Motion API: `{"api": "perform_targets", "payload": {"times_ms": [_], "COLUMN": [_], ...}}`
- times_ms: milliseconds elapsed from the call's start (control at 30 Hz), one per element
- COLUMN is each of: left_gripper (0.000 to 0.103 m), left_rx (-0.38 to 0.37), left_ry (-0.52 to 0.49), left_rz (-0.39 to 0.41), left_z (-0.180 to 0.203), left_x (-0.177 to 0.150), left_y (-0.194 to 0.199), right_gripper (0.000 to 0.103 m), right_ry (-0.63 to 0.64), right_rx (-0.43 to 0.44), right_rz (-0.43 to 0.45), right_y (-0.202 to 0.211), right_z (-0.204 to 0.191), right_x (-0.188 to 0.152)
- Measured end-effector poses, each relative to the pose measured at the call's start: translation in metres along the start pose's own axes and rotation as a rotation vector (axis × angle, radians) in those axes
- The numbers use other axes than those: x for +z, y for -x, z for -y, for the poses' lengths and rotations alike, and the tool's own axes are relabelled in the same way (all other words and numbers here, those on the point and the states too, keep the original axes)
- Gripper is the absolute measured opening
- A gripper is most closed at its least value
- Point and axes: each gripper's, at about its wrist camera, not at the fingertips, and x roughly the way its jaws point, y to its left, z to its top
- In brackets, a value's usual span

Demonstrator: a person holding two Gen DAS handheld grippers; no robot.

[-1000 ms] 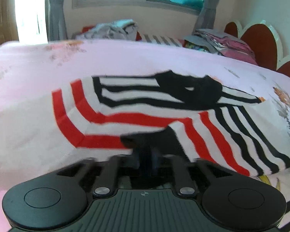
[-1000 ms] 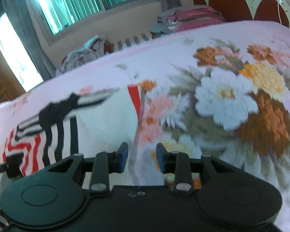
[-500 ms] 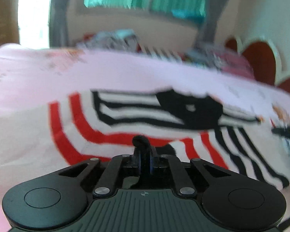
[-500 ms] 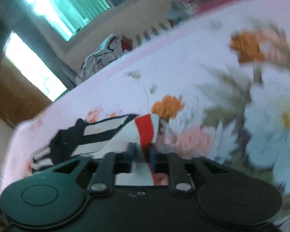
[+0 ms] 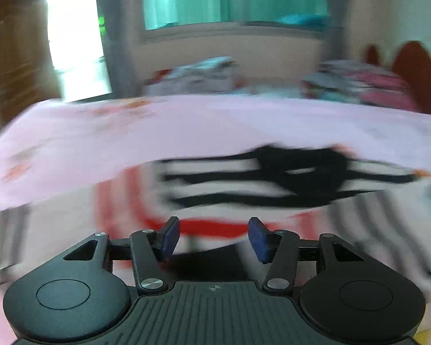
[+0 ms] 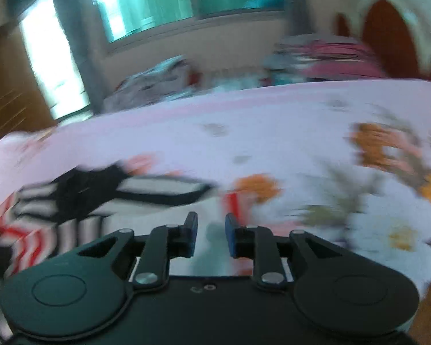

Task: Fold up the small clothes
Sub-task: 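Open the right tool to release the sleeve onto the sweater body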

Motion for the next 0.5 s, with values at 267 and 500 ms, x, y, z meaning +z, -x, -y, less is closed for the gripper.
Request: {"api": "perform_targets", "payload": {"times_ms": [267, 500], "left_gripper": [0.051, 0.051], "left_rx": [-0.185, -0.185], "left_ry": [-0.15, -0.153], "left_rz": [-0.127, -0.14], "left_z": [0.079, 0.056], "left_x": [0.013, 0.015], "left_y": [-0.045, -0.048], "right_gripper": [0.017, 0.002], "right_ry": [0.135, 0.025], "right_rx": [-0.058, -0.184], "right_rz": [-0.085, -0.144], "right_y": [-0.021, -0.031], "right_z": [-0.013, 0.032], "right_x": [0.009, 0.023]}}
